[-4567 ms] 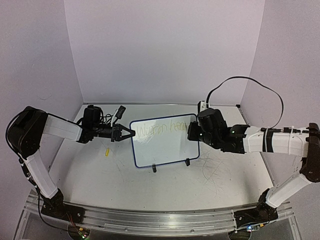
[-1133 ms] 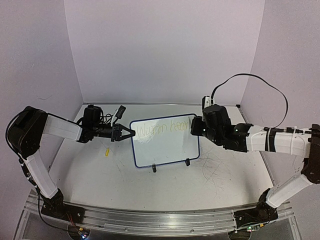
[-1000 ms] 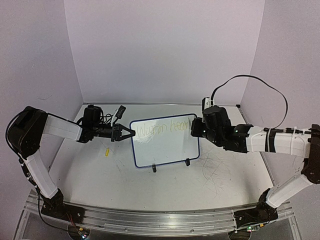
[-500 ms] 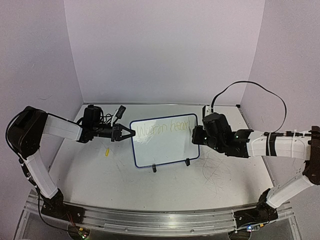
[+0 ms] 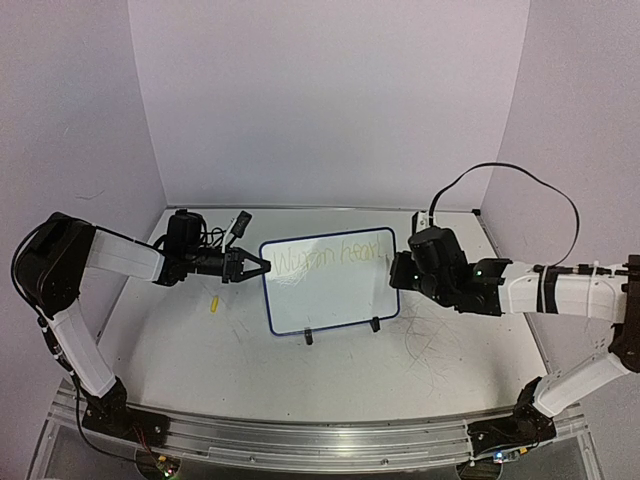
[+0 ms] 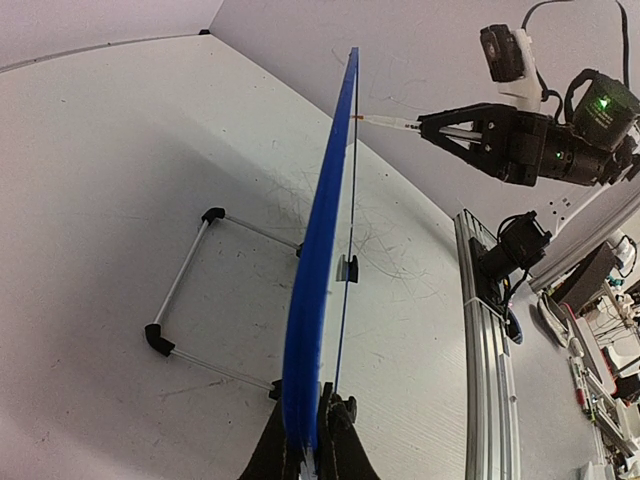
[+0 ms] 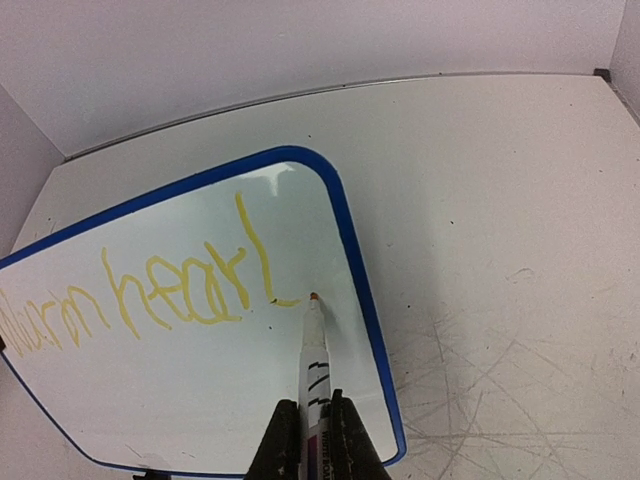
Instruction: Write a sentence on the whiteboard
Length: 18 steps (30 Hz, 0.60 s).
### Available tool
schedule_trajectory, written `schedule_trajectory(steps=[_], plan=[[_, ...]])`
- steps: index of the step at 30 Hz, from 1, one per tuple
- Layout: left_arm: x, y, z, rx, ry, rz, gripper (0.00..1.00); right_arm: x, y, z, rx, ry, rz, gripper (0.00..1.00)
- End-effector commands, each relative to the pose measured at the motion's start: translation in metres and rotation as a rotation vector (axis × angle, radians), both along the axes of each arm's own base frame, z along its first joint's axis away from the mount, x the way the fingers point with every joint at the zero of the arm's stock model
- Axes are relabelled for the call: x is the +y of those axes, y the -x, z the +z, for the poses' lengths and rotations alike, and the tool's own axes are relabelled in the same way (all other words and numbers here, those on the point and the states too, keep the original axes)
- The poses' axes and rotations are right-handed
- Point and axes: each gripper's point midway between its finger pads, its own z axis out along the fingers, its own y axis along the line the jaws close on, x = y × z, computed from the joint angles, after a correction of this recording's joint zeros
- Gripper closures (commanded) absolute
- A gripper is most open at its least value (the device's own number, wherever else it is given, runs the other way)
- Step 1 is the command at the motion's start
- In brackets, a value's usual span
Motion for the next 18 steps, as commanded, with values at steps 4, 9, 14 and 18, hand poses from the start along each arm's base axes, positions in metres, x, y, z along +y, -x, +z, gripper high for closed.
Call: schedule_trajectory(steps=[4, 9, 14, 18], plan=[[0.004, -0.018, -0.014, -0.047, -0.084, 0.088, 1.00, 0.016, -0.004, 0.043, -0.111, -0.081, 0.073, 1.00], [0.004, -0.018, -0.014, -0.047, -0.084, 0.089, 1.00, 0.024, -0.011, 0.048, -0.125, -0.087, 0.079, 1.00], [0.004, -0.018, -0.013, -0.049, -0.084, 0.088, 1.00, 0.028, -0.018, 0.044, -0.117, -0.083, 0.066, 1.00], [0.005, -0.018, -0.013, -0.048, -0.086, 0.092, 1.00, 0.029, -0.020, 0.047, -0.126, -0.082, 0.063, 1.00]])
